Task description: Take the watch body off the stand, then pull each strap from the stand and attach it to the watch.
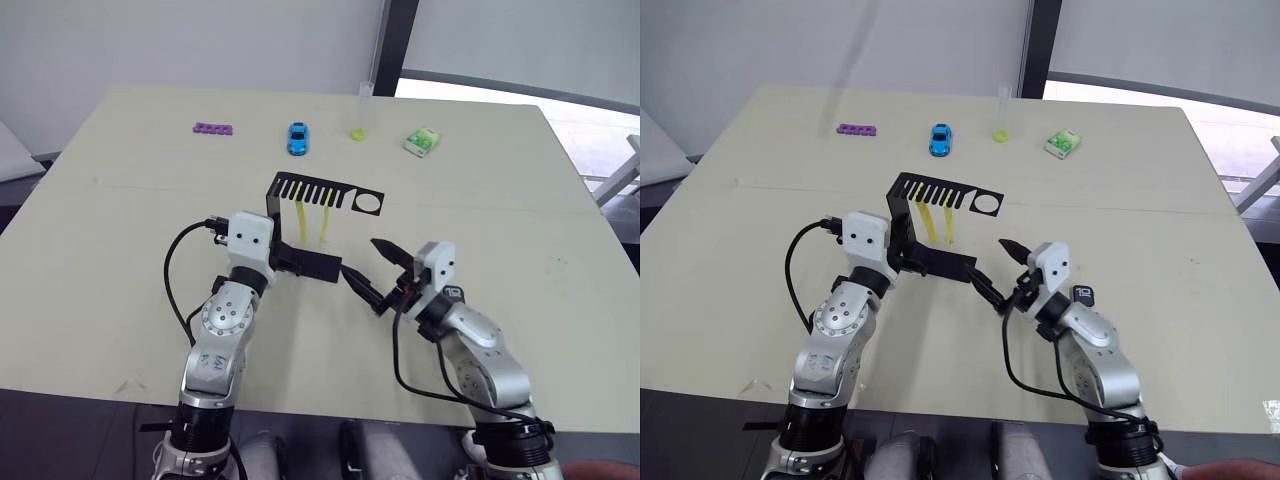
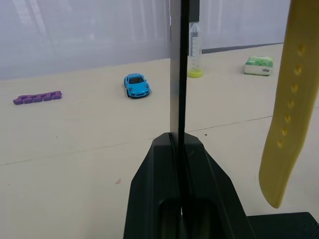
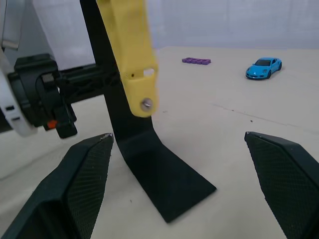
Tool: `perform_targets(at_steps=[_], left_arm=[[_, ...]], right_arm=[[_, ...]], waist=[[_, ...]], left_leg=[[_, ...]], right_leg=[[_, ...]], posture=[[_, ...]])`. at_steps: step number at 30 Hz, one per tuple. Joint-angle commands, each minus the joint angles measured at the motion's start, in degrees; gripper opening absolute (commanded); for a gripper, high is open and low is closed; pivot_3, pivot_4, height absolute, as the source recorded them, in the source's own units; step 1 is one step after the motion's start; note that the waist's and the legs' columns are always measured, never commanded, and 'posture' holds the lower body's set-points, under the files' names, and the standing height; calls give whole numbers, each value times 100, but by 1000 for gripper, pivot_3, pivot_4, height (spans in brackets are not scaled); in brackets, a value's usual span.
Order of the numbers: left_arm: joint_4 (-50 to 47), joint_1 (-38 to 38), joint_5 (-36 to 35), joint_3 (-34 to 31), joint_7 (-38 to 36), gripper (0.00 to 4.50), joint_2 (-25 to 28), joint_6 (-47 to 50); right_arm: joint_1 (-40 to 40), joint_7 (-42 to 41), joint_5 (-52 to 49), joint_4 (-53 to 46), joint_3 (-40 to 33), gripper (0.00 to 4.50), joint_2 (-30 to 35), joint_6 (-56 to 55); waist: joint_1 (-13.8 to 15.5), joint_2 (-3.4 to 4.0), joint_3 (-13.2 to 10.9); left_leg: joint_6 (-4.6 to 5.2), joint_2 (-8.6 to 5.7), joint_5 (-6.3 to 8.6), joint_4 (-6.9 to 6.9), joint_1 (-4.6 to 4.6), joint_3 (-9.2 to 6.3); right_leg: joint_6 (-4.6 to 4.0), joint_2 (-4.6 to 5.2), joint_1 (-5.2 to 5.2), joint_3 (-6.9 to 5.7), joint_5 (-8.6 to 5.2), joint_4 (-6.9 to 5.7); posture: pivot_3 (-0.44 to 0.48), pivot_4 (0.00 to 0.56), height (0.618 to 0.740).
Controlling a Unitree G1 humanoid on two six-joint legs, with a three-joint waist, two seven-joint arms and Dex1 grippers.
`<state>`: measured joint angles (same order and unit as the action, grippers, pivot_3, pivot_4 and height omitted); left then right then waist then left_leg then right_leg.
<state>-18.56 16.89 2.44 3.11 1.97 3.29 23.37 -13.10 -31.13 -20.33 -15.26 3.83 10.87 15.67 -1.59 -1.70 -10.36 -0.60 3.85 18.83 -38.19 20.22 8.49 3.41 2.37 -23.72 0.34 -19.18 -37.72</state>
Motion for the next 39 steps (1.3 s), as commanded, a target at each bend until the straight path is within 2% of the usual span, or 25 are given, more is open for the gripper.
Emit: perform_targets(at_steps=[1,11,26,33,37,39], left_arm=[[-119,136,155,-141,291,93,-115,-20],[25,171,206,-66,432,93,-319,-10],[21,136,242,-33,291,93,-265,11],[11,136,258,-41,274,93,-260,12],[13,137,260,-50,280,0,-269,17],[32,145,253,-65,275,0,-262,13]], right_arm=[[-194,488,78,-435,120,4500,-256,153],[-671,1413,608,-21,540,4500,-967,492],[-1149,1511,962,538,551,4500,-1231,75],[-1282,1817,1089,696,397,4500,-1356,42],[-1309,1786,1064,756,397,3284,-1394,26],[-1342,1738,1014,785,407,2205,-1429,23]], waist=[[-3,0,0],[-16,0,0],[-18,0,0],[-16,-1,0],[-20,-1,0],[-21,0,0]], left_leg=[[0,1,0,0,1,-1],[0,1,0,1,1,0],[1,0,1,2,2,-1],[1,0,0,3,3,-1],[1,1,0,4,3,-1],[1,1,1,4,3,-1]], right_leg=[[0,0,0,-1,0,1],[0,-2,-2,-2,0,1],[0,0,-2,-3,0,2],[0,2,-2,-4,0,2],[0,0,-2,-4,0,2],[0,0,-2,-3,0,3]], posture=[[0,150,740],[0,150,740],[0,150,740],[0,150,740],[0,150,740],[0,150,740]])
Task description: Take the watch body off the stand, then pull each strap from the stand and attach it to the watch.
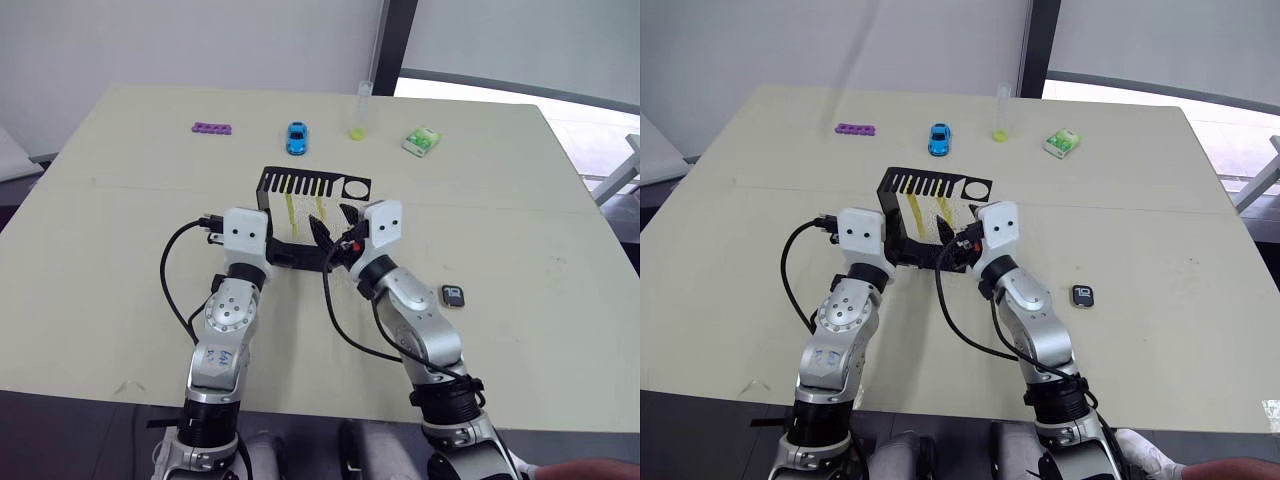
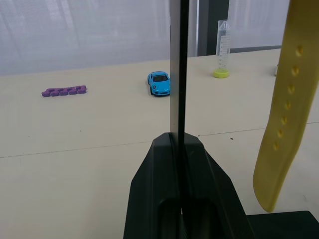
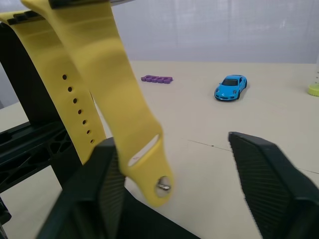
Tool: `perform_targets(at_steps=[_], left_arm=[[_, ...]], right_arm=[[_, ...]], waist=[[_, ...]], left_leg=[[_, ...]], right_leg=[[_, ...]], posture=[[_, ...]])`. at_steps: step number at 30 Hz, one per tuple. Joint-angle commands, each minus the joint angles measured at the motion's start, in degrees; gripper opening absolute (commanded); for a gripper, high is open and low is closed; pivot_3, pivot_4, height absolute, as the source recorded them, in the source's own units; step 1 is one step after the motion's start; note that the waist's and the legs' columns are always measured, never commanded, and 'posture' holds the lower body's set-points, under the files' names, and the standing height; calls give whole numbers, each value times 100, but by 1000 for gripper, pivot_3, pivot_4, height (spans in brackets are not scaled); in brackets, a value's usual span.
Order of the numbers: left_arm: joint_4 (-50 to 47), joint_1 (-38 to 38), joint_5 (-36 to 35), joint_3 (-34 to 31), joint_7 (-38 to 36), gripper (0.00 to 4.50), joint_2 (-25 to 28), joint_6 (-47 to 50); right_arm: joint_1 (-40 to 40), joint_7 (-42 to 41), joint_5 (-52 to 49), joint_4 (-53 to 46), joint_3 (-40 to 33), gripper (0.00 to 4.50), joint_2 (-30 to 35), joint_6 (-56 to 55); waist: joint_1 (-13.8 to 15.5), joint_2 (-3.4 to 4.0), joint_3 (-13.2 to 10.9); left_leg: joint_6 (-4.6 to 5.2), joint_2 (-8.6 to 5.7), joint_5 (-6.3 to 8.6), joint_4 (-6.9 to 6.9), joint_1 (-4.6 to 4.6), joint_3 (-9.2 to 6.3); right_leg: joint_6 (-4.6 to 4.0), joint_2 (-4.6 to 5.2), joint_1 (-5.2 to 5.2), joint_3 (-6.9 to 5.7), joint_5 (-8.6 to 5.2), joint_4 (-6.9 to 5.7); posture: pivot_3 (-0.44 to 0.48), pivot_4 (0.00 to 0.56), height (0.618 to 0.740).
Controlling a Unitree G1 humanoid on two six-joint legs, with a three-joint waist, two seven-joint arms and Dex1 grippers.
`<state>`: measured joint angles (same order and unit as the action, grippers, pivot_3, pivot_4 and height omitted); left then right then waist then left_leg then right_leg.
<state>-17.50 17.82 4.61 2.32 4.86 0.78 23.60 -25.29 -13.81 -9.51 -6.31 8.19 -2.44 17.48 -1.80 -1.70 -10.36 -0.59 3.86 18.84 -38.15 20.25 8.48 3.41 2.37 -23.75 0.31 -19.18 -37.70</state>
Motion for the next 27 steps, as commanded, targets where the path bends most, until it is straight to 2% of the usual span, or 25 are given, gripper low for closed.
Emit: perform_targets(at_steps=[1,4,5,12,20,27], left_arm=[[-69,44,34,6,-18,0,-6,-10],[-51,38,25,-23,-31,0,19,-12],[-47,40,23,-30,-31,0,25,-12],[-11,65,16,-88,-35,0,61,-24],[-13,70,79,-65,-49,0,94,-7],[-33,133,148,108,-179,0,188,-34]], right_arm=[[-139,-29,-99,-110,-17,1699,-112,-151],[-168,-95,-157,-131,-1,179,-134,-147],[-167,-111,-170,-142,7,25,-129,-154],[-133,-311,-78,-260,166,25,-8,-395],[-213,-577,460,-336,599,25,378,-1104],[-230,-488,636,-274,695,25,427,-807]], waist=[[1,0,0],[2,0,0],[2,0,0],[0,0,0],[-23,0,0],[-11,0,-1]], left_leg=[[0,0,0,0,0,0],[0,0,0,1,0,0],[0,0,0,1,0,0],[0,0,0,2,1,0],[0,1,0,5,3,1],[0,1,-1,4,4,0]], right_leg=[[0,0,0,0,0,0],[0,0,0,0,0,0],[0,1,0,-1,0,0],[0,1,-1,-1,0,2],[0,0,-4,0,0,4],[0,1,-5,-1,0,4]], posture=[[0,150,740],[0,150,740],[0,150,740],[0,150,740],[0,150,740],[0,150,740]])
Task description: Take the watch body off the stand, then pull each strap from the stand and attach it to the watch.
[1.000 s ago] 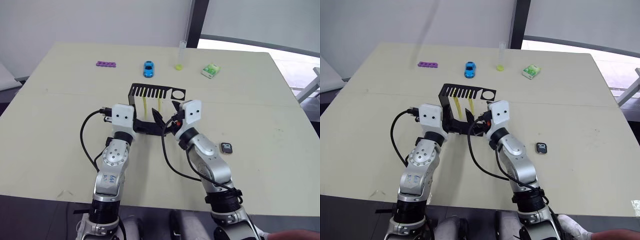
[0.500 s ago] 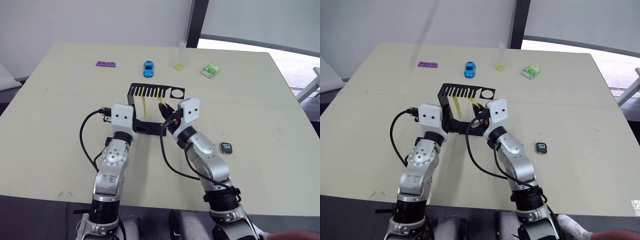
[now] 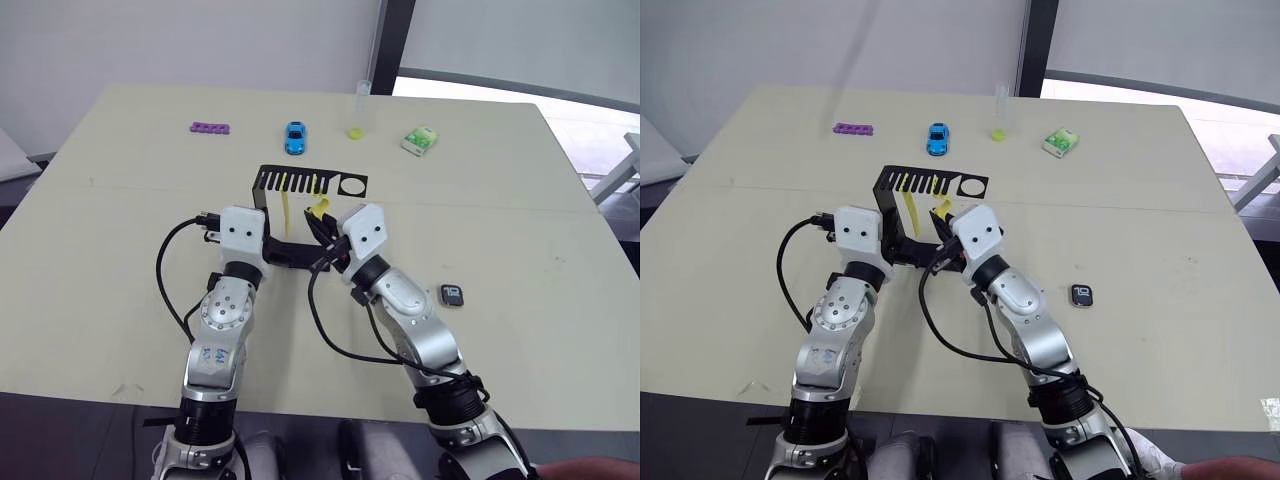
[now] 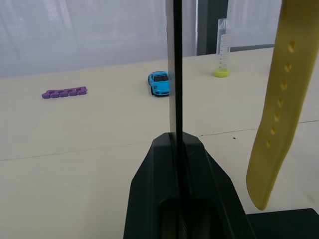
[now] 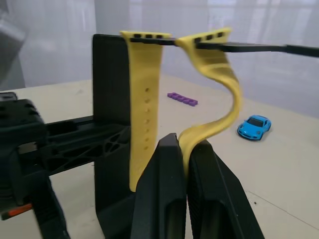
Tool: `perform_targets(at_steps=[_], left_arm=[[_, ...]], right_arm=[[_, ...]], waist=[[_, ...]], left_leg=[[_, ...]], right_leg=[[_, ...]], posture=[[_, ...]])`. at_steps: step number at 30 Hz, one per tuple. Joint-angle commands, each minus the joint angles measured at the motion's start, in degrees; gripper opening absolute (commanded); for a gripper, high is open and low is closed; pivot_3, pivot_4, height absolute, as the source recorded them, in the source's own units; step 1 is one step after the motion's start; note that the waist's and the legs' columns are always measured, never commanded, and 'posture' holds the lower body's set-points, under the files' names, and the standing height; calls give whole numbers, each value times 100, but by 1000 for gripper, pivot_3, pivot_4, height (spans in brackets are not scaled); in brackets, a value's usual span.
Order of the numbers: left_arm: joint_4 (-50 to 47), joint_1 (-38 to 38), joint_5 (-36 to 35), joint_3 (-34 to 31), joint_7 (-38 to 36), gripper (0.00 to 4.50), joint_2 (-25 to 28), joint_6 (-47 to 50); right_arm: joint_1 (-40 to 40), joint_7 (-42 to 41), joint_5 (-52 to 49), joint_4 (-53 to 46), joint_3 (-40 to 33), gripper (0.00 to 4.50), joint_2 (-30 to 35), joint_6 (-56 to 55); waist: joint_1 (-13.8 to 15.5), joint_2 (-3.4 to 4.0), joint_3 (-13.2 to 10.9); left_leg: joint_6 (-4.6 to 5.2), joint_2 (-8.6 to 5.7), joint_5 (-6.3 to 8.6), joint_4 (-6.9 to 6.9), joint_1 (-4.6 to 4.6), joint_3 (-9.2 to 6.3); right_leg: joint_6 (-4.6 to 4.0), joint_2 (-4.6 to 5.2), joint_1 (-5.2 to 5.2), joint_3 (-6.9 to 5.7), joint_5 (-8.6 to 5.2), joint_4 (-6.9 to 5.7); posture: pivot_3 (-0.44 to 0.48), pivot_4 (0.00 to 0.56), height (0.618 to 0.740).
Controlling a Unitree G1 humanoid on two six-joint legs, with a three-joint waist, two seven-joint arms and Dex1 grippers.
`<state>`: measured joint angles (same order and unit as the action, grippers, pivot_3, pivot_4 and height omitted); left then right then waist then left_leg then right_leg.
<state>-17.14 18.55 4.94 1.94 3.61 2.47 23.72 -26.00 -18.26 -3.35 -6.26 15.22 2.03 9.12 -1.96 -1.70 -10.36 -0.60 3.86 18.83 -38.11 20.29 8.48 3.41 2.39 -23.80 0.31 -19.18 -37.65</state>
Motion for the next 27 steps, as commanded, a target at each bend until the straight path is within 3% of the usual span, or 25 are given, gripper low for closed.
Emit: perform_targets(at_steps=[1,14,27], left_arm=[[-85,57,128,181,-68,0,29,-48],[-189,-21,282,227,37,0,-23,36],[-143,4,289,265,-28,0,-64,80]], right_arm=[[-168,-22,35,-263,-11,25,-19,106],[-22,19,1191,-386,350,25,646,-330],[-32,230,1379,-249,211,25,507,-760]], waist=[[12,0,0],[15,0,0],[21,0,0]], left_leg=[[0,0,0,0,0,0],[1,-1,0,0,0,0],[1,-1,0,0,1,0]], right_leg=[[0,0,0,0,0,2],[0,1,0,-1,0,4],[0,2,1,-1,0,4]], posture=[[0,150,740],[0,150,740],[0,150,740]])
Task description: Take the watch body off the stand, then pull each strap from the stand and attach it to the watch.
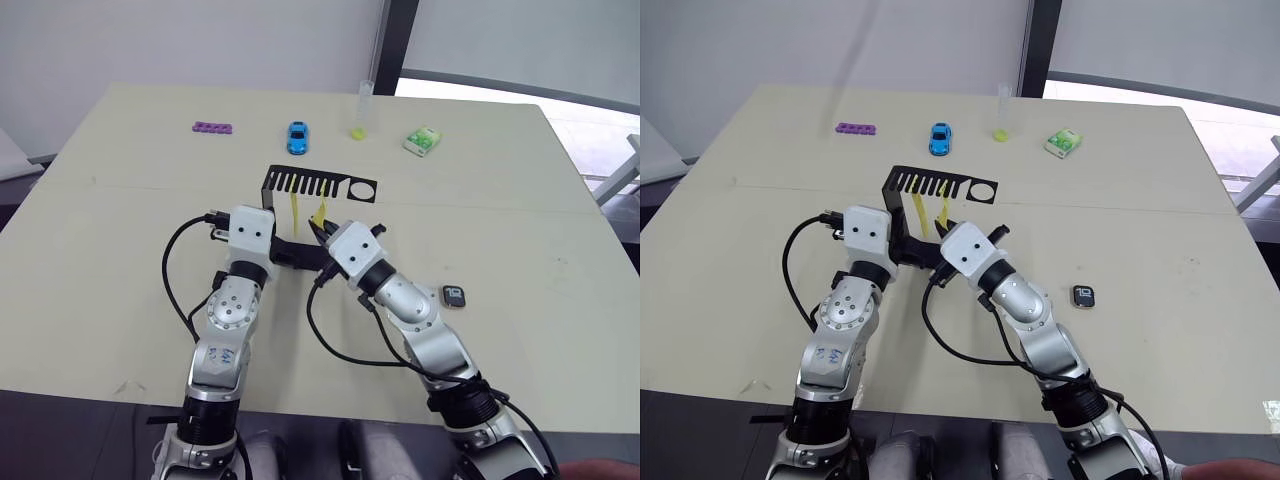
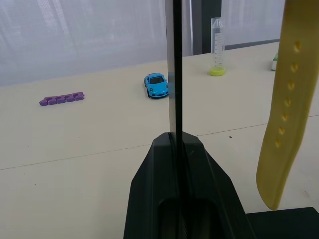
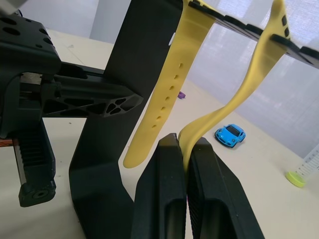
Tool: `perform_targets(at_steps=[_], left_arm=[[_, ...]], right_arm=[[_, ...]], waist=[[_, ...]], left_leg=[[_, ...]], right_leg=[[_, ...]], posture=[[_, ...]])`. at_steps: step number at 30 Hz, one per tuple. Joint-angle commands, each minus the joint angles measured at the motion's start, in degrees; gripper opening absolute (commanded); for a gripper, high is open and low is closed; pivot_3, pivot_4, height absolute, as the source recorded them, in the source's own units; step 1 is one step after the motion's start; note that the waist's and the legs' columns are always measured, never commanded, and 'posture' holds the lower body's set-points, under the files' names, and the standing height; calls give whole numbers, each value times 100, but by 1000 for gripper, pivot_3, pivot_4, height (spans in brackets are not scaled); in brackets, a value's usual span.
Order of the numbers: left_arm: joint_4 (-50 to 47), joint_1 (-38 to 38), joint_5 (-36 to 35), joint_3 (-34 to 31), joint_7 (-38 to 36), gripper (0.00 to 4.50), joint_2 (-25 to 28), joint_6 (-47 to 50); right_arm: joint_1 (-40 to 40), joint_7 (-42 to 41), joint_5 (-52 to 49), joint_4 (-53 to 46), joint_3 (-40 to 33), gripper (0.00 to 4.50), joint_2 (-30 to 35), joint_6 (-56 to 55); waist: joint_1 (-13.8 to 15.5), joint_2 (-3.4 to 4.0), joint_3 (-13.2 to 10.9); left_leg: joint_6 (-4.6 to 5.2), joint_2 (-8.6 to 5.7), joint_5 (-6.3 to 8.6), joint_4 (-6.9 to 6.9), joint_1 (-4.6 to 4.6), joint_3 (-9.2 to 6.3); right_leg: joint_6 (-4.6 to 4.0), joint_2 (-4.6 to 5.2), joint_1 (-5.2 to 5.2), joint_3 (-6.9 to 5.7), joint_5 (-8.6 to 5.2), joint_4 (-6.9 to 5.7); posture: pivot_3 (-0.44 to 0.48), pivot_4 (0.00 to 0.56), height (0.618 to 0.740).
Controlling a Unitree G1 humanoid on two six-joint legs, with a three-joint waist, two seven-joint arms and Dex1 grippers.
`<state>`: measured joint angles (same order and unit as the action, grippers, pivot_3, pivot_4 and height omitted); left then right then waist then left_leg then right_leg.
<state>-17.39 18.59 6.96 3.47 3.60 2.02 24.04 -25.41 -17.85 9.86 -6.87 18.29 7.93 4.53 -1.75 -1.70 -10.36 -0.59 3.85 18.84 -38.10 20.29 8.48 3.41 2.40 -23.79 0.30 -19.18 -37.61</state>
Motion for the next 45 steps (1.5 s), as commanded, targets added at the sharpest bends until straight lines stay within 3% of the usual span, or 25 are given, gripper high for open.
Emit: perform_targets(at_steps=[1,20,37,40,45], left_arm=[[-117,1,87,117,-33,0,-15,53],[-69,24,101,75,-16,0,29,78],[-42,38,57,60,-45,0,28,66],[-173,-62,-17,89,-159,949,41,112],[-658,-404,-115,117,-459,3563,166,242]], right_arm=[[-113,215,92,-147,-106,25,-86,-330],[-377,414,490,185,-186,25,-14,-1043],[674,-275,11,-356,-218,25,757,-2092],[825,-540,-323,-500,-332,0,991,-2112],[941,-1127,-992,-601,-565,0,1418,-1952]], waist=[[-1,0,0],[-3,0,0],[5,0,0],[9,-1,0],[-4,-1,0]], left_leg=[[0,0,0,0,0,0],[0,0,0,0,0,1],[0,-1,0,0,-2,1],[1,-1,0,1,-1,1],[0,3,0,1,-3,2]], right_leg=[[0,0,0,0,0,0],[0,0,0,0,0,0],[0,0,2,1,0,1],[0,0,3,1,0,6],[0,-2,3,1,0,3]], posture=[[0,150,740],[0,150,740],[0,150,740],[0,150,740],[0,150,740]])
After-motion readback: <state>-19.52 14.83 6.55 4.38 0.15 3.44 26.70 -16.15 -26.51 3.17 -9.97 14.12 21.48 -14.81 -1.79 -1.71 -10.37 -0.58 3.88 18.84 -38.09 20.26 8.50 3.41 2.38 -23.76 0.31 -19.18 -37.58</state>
